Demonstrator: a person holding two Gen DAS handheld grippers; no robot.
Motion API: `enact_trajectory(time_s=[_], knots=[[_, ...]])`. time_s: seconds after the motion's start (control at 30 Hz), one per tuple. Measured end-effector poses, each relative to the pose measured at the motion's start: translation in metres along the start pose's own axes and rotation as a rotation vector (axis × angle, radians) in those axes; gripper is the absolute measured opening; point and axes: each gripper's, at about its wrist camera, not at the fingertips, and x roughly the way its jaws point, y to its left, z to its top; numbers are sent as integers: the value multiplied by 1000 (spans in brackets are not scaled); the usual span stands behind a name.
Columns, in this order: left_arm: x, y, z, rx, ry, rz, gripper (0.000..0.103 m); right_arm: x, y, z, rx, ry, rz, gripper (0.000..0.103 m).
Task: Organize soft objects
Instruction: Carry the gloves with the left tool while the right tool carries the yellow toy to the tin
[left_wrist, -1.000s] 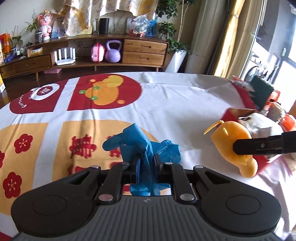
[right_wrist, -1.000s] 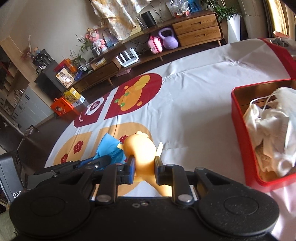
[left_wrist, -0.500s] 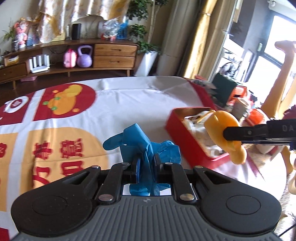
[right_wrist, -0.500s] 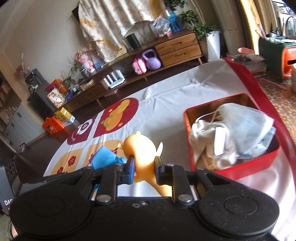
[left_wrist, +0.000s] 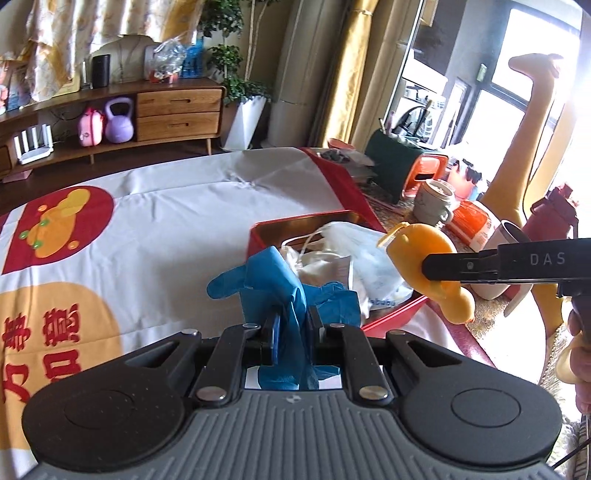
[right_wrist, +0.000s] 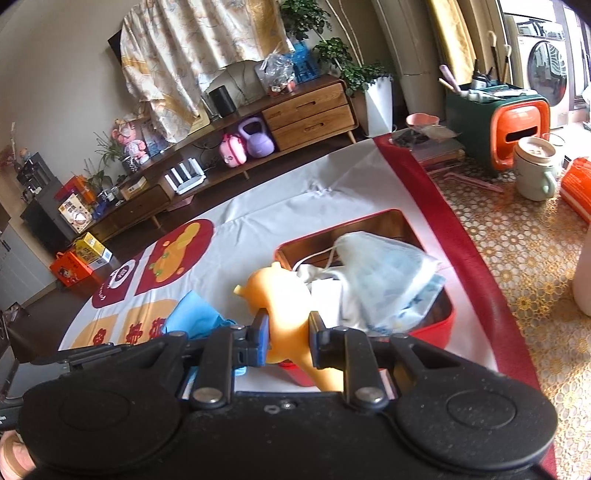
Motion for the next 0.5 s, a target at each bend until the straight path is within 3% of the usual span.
enact_trajectory(time_s=[0.5], knots=[[52,-62,31,116,33,-68,14,23,-52,38,53,12,-75,21]])
